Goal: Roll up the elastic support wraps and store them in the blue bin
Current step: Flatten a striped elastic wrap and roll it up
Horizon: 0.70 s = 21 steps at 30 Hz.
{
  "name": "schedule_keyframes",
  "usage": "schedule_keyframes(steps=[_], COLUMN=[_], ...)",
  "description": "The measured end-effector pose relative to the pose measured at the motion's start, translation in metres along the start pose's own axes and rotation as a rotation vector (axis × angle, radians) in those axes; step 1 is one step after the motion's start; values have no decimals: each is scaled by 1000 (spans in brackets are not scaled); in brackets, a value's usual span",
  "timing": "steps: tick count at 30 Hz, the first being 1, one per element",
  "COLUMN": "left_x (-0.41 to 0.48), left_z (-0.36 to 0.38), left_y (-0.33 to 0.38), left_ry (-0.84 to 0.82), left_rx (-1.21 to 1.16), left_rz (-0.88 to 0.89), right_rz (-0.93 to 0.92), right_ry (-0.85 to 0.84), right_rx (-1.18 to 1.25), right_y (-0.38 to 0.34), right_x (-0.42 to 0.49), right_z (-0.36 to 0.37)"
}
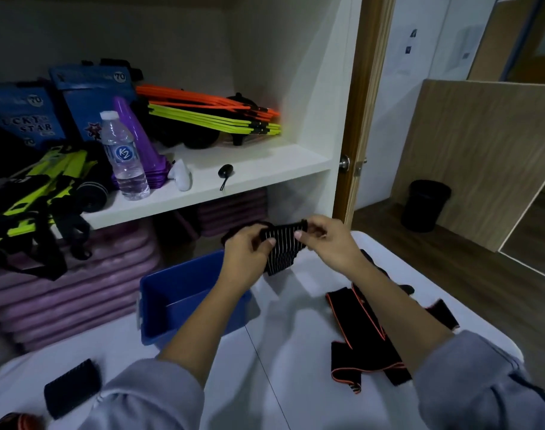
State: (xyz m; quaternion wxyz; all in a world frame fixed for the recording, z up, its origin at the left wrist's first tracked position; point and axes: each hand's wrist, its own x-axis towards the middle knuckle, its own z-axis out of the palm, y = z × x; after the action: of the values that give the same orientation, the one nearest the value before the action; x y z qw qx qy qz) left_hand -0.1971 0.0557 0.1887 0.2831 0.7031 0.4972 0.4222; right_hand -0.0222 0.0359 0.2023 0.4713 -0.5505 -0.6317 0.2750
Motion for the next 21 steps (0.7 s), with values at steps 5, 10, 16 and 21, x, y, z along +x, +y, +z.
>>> schedule_keyframes(steps=[5, 10, 16, 21], left_x=[-82, -166, -231, -251], left_z=[28, 47, 48, 42], left_y=[-62, -128, -160, -176], left_ry=[-213, -465, -687, -826], left_rx=[92, 140, 212, 305], left_rz=[-108, -265, -275, -95], right_rz=[207, 385, 407, 354], right_ry=[-218, -437, -668, -824], right_rx=[-125, -111, -305, -404], right_y=[67, 111, 141, 147], right_x=[-82, -170, -233, -255], right_z=[30, 68, 102, 109])
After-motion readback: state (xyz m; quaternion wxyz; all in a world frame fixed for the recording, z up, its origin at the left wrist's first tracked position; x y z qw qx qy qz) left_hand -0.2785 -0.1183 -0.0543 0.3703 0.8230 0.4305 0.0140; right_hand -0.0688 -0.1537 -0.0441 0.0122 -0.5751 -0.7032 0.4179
